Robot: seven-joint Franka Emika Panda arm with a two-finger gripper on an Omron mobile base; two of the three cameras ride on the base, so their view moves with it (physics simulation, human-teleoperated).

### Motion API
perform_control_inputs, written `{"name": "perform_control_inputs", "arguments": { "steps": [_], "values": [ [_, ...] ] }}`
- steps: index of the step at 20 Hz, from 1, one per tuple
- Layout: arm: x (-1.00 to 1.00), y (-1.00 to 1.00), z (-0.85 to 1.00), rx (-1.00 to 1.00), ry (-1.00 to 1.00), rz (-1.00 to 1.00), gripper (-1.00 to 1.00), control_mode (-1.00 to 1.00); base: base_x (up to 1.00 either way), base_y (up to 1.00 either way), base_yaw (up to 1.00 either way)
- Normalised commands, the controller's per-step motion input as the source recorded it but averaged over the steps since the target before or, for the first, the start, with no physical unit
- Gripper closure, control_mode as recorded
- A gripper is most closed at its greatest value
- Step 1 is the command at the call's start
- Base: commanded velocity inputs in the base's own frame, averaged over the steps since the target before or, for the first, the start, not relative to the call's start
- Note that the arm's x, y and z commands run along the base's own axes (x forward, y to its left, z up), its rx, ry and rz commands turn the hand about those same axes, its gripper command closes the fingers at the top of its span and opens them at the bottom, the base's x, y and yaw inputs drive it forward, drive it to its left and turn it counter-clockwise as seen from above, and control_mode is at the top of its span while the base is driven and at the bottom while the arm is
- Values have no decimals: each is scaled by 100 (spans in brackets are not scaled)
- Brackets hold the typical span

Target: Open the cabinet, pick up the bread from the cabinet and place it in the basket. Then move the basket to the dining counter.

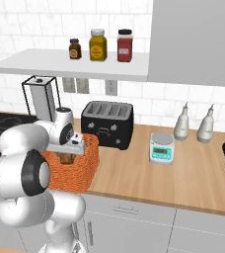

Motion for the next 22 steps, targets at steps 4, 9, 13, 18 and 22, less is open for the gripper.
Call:
{"name": "perform_control_inputs", "arguments": {
  "steps": [4, 9, 13, 18, 22],
  "values": [
    [3, 0, -7, 0, -8, 2, -100, -100, 0, 0, 0],
    [-2, -2, 2, 0, -3, 0, -100, -100, 0, 0, 0],
    [-9, 0, 14, 0, -4, 0, -100, -100, 0, 0, 0],
    [-27, -2, 43, 0, -14, 0, -100, -100, 0, 0, 0],
    [-39, -32, 65, 0, -12, -1, -100, -100, 0, 0, 0]
  ]
}}
